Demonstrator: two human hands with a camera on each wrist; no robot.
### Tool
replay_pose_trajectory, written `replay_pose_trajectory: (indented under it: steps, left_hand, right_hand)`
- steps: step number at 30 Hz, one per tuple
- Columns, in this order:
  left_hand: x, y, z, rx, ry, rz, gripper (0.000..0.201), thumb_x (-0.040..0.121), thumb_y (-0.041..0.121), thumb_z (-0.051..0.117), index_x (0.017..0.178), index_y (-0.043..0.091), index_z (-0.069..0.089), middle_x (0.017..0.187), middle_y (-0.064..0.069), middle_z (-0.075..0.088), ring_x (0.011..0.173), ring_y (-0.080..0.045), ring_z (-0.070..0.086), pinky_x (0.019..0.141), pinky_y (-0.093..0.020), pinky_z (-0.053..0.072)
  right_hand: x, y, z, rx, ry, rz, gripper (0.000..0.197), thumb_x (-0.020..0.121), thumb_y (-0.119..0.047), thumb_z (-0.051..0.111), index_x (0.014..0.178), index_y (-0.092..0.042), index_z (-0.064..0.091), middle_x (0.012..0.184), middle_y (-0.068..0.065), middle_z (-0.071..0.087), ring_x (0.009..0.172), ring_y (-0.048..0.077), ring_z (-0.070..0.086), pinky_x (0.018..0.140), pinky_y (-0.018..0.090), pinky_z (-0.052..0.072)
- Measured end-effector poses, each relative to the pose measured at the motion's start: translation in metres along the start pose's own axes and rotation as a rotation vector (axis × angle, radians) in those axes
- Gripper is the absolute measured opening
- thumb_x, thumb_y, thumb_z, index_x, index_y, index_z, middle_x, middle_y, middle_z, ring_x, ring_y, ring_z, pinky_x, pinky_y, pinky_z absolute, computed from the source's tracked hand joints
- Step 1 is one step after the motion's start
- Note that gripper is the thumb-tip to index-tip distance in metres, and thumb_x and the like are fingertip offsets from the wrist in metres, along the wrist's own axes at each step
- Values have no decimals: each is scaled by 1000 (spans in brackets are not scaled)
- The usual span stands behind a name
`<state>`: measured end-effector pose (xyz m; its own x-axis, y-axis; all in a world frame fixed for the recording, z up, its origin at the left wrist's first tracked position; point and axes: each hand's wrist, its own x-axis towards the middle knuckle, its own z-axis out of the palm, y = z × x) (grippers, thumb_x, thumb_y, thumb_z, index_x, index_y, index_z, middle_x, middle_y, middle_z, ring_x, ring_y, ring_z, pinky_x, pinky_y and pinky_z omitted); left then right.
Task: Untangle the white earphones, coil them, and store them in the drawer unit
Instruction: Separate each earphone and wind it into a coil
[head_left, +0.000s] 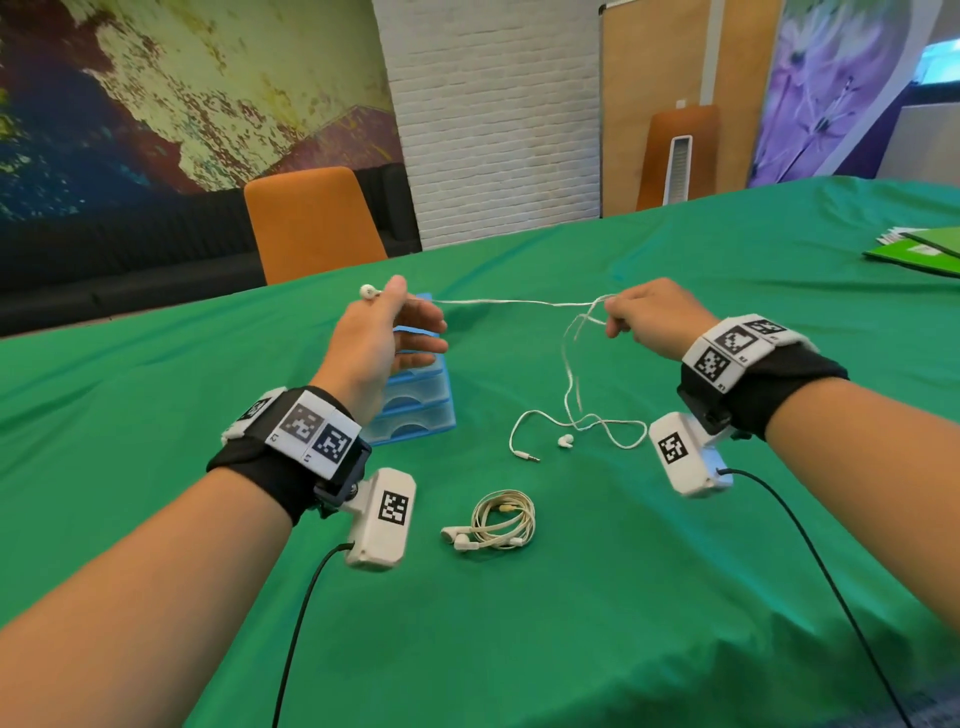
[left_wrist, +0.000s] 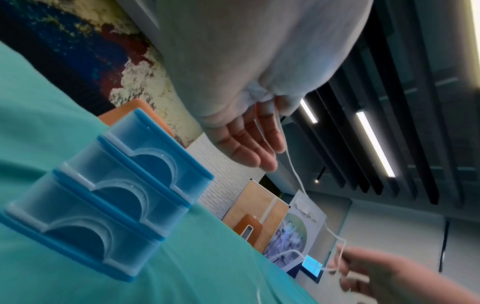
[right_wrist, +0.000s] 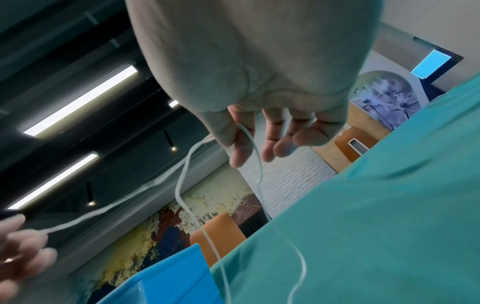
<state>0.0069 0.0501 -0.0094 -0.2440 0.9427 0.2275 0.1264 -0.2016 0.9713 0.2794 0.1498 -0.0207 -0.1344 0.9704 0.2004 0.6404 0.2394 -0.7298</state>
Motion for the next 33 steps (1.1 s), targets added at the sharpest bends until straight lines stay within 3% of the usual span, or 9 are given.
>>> replay_pose_trajectory:
  steps: [6, 9, 13, 18, 20, 22, 24, 26, 33]
  left_hand:
    - [-3, -7, 0, 176, -27, -69, 34, 106, 25, 45, 85, 7, 65, 83, -10, 68, 54, -15, 64, 56, -26, 51]
    - [-2, -10, 4, 254, -57, -125, 19, 103, 16, 51, 102, 3, 65, 90, -19, 67, 58, -19, 65, 56, -28, 54]
    - [-6, -11, 9, 432, -215, -116, 42, 97, 12, 62, 136, 20, 50, 111, -12, 66, 89, -21, 66, 82, -39, 56]
    - [-10, 0, 18, 532, -350, 74, 39, 97, 16, 64, 136, 17, 58, 133, 0, 62, 121, -11, 57, 104, -24, 43]
    - [-12, 5, 20, 428, -381, 121, 30, 99, 18, 61, 128, 12, 63, 125, -2, 70, 114, -5, 63, 98, -17, 47]
    - [-12, 9, 21, 365, -368, 123, 21, 101, 21, 57, 117, 12, 67, 104, -1, 76, 101, -9, 67, 90, -22, 49]
    - [-12, 12, 19, 264, -338, 118, 18, 103, 18, 53, 103, 10, 70, 77, -2, 69, 81, -18, 66, 81, -26, 50]
    - [-10, 12, 14, 203, -255, 141, 23, 104, 14, 52, 91, 9, 70, 63, 0, 55, 63, -15, 59, 73, -26, 52]
    - [-9, 19, -12, 106, -7, 134, 27, 106, 15, 44, 88, 7, 62, 61, 0, 37, 47, -10, 39, 56, -22, 49]
  right_hand:
    - [0, -30, -15, -11, -49, -148, 35, 90, -13, 56, 56, -13, 64, 66, 6, 63, 68, 21, 53, 70, 34, 41]
    - [0, -45, -11, -29, -129, -181, 37, 87, -16, 58, 51, -9, 58, 54, 10, 60, 57, 17, 64, 64, 31, 44]
    - [-7, -68, -1, -97, -193, -277, 34, 84, -19, 63, 51, -13, 57, 57, 12, 57, 53, 23, 58, 65, 36, 55]
    - [-18, -97, 12, -205, -286, -419, 21, 81, -18, 66, 60, -17, 63, 61, 8, 56, 56, 20, 51, 60, 36, 51]
    - [-21, -108, 16, -186, -351, -473, 15, 82, -17, 66, 67, -13, 66, 62, 8, 54, 58, 20, 49, 58, 37, 49]
    - [-21, -116, 15, -183, -385, -523, 12, 85, -17, 66, 78, -8, 69, 67, 9, 59, 59, 19, 50, 56, 35, 46]
    - [-18, -121, 12, -180, -382, -554, 12, 88, -17, 65, 79, -10, 69, 67, 9, 60, 56, 17, 50, 55, 33, 45]
    - [-13, -120, 4, -186, -367, -576, 18, 92, -18, 64, 75, -15, 66, 60, 3, 53, 49, 13, 47, 52, 29, 45]
    - [6, -92, -26, -166, -296, -483, 28, 100, -28, 56, 82, -9, 67, 59, -3, 45, 54, 19, 46, 60, 36, 47]
